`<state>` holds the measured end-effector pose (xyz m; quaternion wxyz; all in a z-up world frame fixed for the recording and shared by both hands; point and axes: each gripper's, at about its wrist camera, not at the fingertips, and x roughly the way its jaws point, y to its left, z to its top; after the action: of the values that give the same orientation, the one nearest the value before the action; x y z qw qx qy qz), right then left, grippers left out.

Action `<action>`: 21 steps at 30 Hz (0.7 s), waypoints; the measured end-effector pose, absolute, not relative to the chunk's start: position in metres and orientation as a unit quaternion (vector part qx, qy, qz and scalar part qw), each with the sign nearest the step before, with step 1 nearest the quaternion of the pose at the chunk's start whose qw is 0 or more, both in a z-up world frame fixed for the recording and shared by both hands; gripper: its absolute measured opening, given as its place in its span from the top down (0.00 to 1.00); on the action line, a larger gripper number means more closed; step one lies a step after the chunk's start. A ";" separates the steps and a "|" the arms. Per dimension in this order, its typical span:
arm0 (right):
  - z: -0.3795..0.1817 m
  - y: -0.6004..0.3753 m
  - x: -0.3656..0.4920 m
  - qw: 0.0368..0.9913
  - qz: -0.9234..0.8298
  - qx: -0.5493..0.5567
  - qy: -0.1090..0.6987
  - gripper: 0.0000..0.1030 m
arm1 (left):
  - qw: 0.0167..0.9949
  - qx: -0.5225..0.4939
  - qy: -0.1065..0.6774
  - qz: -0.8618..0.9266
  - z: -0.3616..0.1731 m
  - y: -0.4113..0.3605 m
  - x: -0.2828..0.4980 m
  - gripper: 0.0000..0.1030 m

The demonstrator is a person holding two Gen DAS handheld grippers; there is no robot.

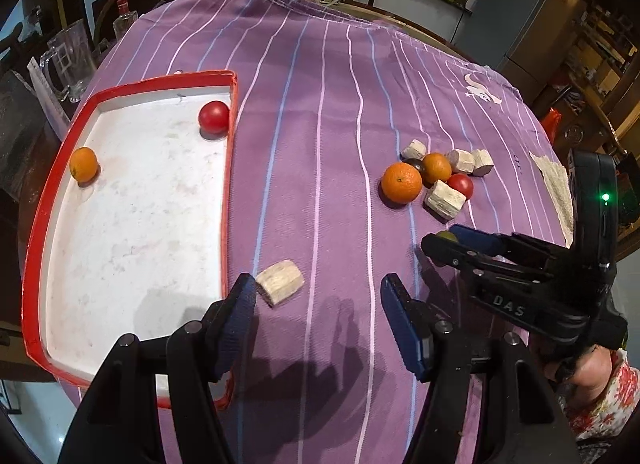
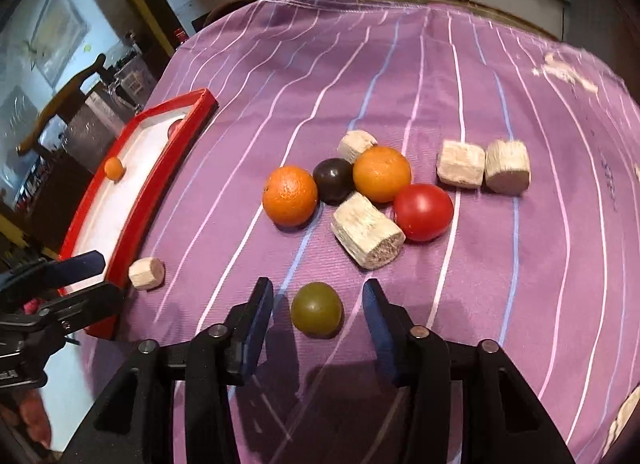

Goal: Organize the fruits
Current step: 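Grasp a second tangerine with the left tool while the right tool grasps the olive-green fruit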

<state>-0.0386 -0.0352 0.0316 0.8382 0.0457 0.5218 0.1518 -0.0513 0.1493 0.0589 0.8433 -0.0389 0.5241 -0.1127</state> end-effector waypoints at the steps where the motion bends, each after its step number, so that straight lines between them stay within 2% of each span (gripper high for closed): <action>1: 0.032 -0.035 -0.039 0.838 0.156 0.044 0.522 0.72 | 0.843 -0.038 0.524 -0.114 0.059 0.147 -0.050 0.38; 11: 0.037 -0.074 -0.054 0.841 0.138 0.079 0.518 0.75 | 0.833 0.023 0.530 -0.161 0.039 0.084 0.004 0.38; 18: 0.042 -0.103 -0.066 0.842 0.110 0.096 0.519 0.75 | 0.821 0.015 0.538 -0.190 0.021 0.060 0.033 0.39; 19: 0.042 -0.105 -0.067 0.842 0.108 0.098 0.520 0.75 | 0.820 0.015 0.538 -0.193 0.020 0.058 0.034 0.41; 21: 0.042 -0.109 -0.071 0.842 0.103 0.099 0.521 0.75 | 0.819 -0.004 0.537 -0.202 0.018 0.059 0.037 0.64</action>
<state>-0.0710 -0.1094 0.0417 0.8417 0.0993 0.5207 0.1027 0.0367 0.0593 0.0183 0.8192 -0.0042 0.5366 -0.2025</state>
